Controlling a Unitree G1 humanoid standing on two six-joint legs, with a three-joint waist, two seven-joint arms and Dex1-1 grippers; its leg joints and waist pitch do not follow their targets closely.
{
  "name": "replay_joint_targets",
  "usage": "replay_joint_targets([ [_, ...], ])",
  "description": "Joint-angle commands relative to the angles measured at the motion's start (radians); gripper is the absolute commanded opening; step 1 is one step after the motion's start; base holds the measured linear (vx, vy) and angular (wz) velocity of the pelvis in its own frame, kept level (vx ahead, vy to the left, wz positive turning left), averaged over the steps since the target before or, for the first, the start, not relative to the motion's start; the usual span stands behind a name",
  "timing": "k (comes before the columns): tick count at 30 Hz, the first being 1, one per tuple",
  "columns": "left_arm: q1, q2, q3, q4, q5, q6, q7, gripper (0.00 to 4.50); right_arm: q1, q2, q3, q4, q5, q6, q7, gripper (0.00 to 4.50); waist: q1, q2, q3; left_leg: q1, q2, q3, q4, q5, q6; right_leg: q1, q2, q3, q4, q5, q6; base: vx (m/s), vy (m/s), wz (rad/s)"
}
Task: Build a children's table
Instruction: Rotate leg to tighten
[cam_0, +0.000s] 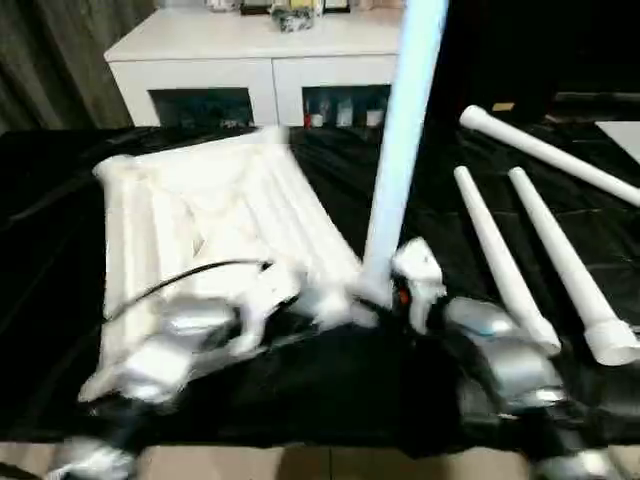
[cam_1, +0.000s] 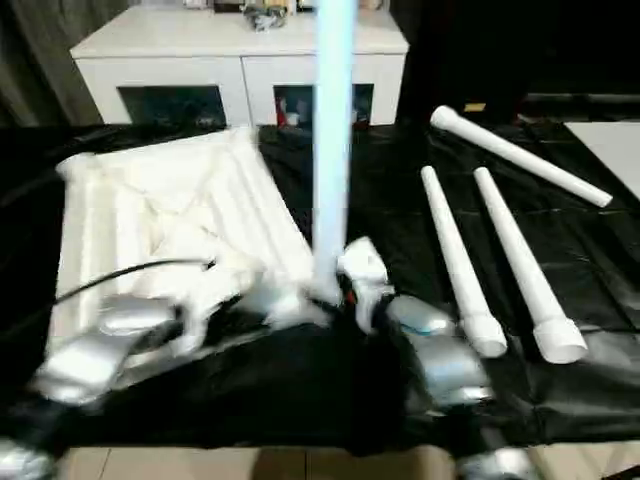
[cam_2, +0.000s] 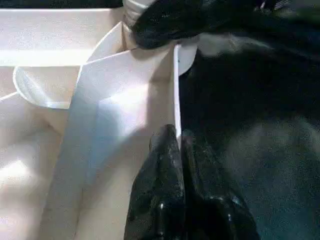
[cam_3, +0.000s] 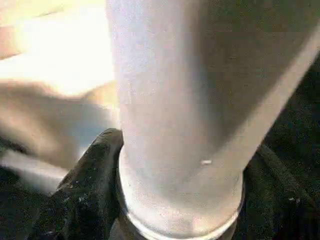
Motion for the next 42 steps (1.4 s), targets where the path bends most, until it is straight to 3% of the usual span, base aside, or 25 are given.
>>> replay_joint_targets([
  [1,-0.014,-0.032,-0.018,0.013,0.005,0.034,0.047,0.00,-0.010,0.035,-0.001,0.040,-0.019,0.060,-0.098,2.72,-0.004,-0.005,-0.040,0.020,0.045,-0.019,-0.089,-0.331,-0.022,0.028,-0.050,0.042,-0.087,-0.283,-0.196,0.000,0.000,0.00],
  [4,-0.074,-0.153,0.012,0.096,0.044,0.099,0.242,0.00,-0.038,0.151,-0.049,0.115,-0.026,0.080,-0.298,2.72,-0.004,-0.005,-0.039,0.027,0.042,-0.020,-0.090,-0.362,-0.041,0.020,-0.051,0.044,-0.096,-0.339,-0.171,0.000,0.000,0.00],
  [5,-0.088,-0.178,0.016,0.117,0.050,0.102,0.274,0.00,-0.047,0.172,-0.053,0.136,-0.028,0.069,-0.327,2.72,-0.004,-0.004,-0.039,0.031,0.043,-0.019,-0.089,-0.371,-0.046,0.015,-0.051,0.045,-0.099,-0.349,-0.168,0.000,0.000,0.00],
  [7,-0.107,-0.204,0.013,0.145,0.061,0.094,0.299,0.00,-0.063,0.204,-0.055,0.169,-0.030,0.037,-0.347,2.72,0.003,-0.007,-0.041,0.031,0.042,-0.021,-0.090,-0.370,-0.043,0.017,-0.051,0.046,-0.102,-0.338,-0.158,0.000,0.000,0.00],
  [8,-0.107,-0.204,0.013,0.145,0.061,0.094,0.299,0.00,-0.063,0.204,-0.055,0.169,-0.030,0.037,-0.347,2.72,0.003,-0.006,-0.041,0.022,0.042,-0.022,-0.092,-0.353,-0.039,0.022,-0.052,0.046,-0.099,-0.309,-0.153,0.000,0.000,0.00],
  [9,-0.110,-0.205,0.008,0.150,0.067,0.087,0.299,0.00,-0.066,0.210,-0.056,0.175,-0.024,0.025,-0.337,2.72,0.004,-0.006,-0.042,0.023,0.042,-0.022,-0.093,-0.352,-0.033,0.022,-0.050,0.045,-0.099,-0.295,-0.149,0.000,0.000,0.00],
  [10,-0.110,-0.205,0.005,0.151,0.067,0.082,0.295,0.00,-0.066,0.215,-0.058,0.173,-0.012,0.012,-0.316,3.28,0.004,-0.005,-0.041,0.023,0.042,-0.022,-0.093,-0.356,-0.030,0.023,-0.050,0.045,-0.098,-0.287,-0.149,0.000,0.000,0.00],
  [17,-0.066,-0.154,-0.015,0.085,0.040,0.025,0.179,0.00,-0.072,0.197,-0.039,0.130,0.002,-0.036,-0.224,3.90,-0.004,-0.008,-0.042,0.009,0.042,-0.026,-0.096,-0.344,-0.012,0.030,-0.053,0.044,-0.098,-0.297,-0.143,0.000,0.000,0.00],
  [19,-0.046,-0.123,-0.022,0.061,0.026,0.006,0.120,0.00,-0.073,0.166,-0.026,0.112,0.005,-0.044,-0.174,4.12,-0.010,-0.010,-0.044,0.008,0.042,-0.022,-0.094,-0.314,-0.001,0.029,-0.052,0.045,-0.095,-0.257,-0.158,0.000,0.000,0.00],
  [23,-0.012,-0.061,-0.037,0.023,0.005,-0.035,0.019,0.00,-0.057,0.080,0.013,0.053,0.013,-0.054,-0.034,4.12,-0.017,-0.006,-0.048,0.006,0.044,-0.020,-0.088,-0.257,0.024,0.035,-0.050,0.044,-0.086,-0.154,-0.195,0.000,0.000,0.00],
  [26,0.006,-0.032,-0.043,0.001,-0.011,-0.056,-0.035,0.00,-0.046,0.036,0.028,0.025,0.021,-0.059,0.036,4.12,-0.012,-0.005,-0.051,0.006,0.046,-0.017,-0.082,-0.202,0.053,0.040,-0.048,0.043,-0.075,-0.053,-0.231,0.000,0.000,0.00],
  [27,0.024,-0.004,-0.047,-0.021,-0.032,-0.064,-0.086,0.00,-0.035,-0.007,0.040,-0.002,0.027,-0.067,0.106,4.12,-0.010,0.000,-0.052,0.008,0.047,-0.015,-0.079,-0.184,0.063,0.037,-0.048,0.044,-0.071,-0.022,-0.241,0.000,0.000,0.00],
  [28,0.040,0.029,-0.054,-0.038,-0.043,-0.090,-0.135,0.00,-0.019,-0.058,0.057,-0.027,0.029,-0.081,0.185,4.12,-0.009,-0.004,-0.052,0.007,0.047,-0.014,-0.077,-0.170,0.075,0.039,-0.047,0.043,-0.067,0.010,-0.250,0.000,0.000,0.00],
  [30,0.049,0.049,-0.058,-0.047,-0.047,-0.108,-0.162,0.00,-0.010,-0.087,0.065,-0.040,0.028,-0.091,0.233,4.12,-0.002,-0.002,-0.055,0.008,0.048,-0.015,-0.072,-0.149,0.095,0.041,-0.048,0.040,-0.063,0.047,-0.255,0.000,0.000,0.00],
  [34,0.093,0.128,-0.045,-0.111,-0.103,-0.076,-0.281,0.00,0.032,-0.211,0.087,-0.106,0.089,-0.090,0.449,4.12,0.009,-0.005,-0.048,0.011,0.051,-0.012,-0.077,-0.194,0.097,0.039,-0.049,0.041,-0.068,-0.033,-0.264,0.000,0.000,0.00],
  [42,0.101,0.165,-0.032,-0.106,-0.116,-0.088,-0.319,0.00,0.041,-0.270,0.097,-0.130,0.119,-0.092,0.556,4.12,0.016,-0.007,-0.045,0.014,0.052,-0.012,-0.080,-0.236,0.067,0.033,-0.051,0.045,-0.074,-0.123,-0.255,0.000,0.000,0.00],
])
